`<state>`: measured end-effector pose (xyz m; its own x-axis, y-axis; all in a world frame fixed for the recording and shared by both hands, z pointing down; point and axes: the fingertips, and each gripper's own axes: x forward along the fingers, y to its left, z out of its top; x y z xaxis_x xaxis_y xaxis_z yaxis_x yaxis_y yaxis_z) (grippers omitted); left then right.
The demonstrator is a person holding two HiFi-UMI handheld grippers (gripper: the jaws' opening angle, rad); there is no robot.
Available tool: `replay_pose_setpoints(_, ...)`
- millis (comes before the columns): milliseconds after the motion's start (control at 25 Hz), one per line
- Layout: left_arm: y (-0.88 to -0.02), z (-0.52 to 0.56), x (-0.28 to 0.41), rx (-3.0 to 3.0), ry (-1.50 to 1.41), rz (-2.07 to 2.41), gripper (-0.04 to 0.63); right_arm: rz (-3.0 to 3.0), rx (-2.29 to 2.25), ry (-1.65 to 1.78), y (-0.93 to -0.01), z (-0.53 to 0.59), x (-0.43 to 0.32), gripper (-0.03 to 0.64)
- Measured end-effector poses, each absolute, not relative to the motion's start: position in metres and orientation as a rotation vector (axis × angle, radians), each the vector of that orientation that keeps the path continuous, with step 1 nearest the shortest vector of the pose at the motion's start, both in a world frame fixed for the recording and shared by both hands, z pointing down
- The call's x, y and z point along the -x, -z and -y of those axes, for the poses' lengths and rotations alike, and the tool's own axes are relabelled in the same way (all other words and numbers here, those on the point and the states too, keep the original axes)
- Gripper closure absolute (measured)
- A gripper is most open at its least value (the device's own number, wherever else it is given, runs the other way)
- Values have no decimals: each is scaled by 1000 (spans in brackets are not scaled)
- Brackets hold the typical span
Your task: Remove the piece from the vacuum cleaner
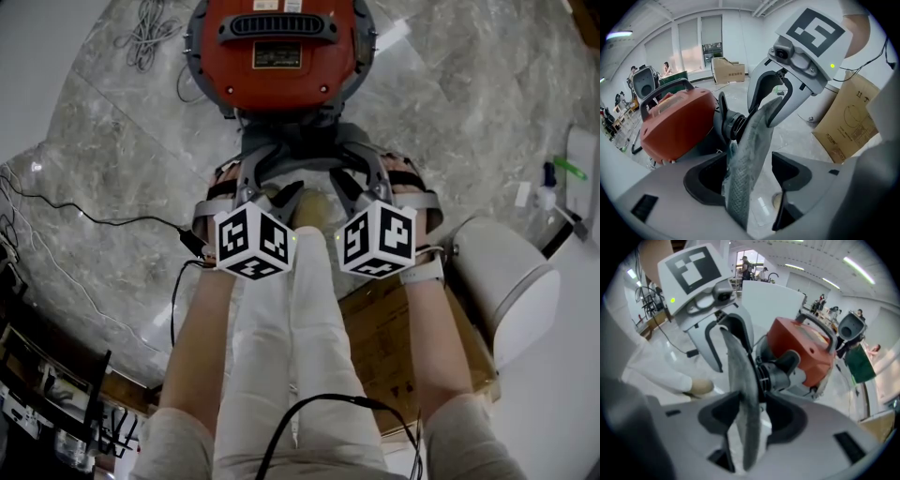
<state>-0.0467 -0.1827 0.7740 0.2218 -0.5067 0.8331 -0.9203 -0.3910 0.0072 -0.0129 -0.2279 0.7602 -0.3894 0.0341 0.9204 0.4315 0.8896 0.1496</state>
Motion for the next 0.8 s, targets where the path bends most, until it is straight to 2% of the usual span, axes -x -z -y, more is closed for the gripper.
replay_pose_setpoints(80,-775,184,47,-1980,-1058,1325,297,1935,347,464,-761,227,13,443)
replay_pose_setpoints(160,-774,185,49,-1967,-1052,1356,381,1935,351,477,-761,227,12,450)
replay_pose_setpoints(320,-772,184,53,-1941,-1019,1398,499,1939,352,500,-759,227,10,470)
replay_pose_setpoints(600,-774,182,51,-1923,-985,1390,543,1946,344,522,-757,224,8,557)
replay_pose_setpoints(800,-775,178,48,-1925,-977,1376,549,1936,358,534,-758,220,4,572)
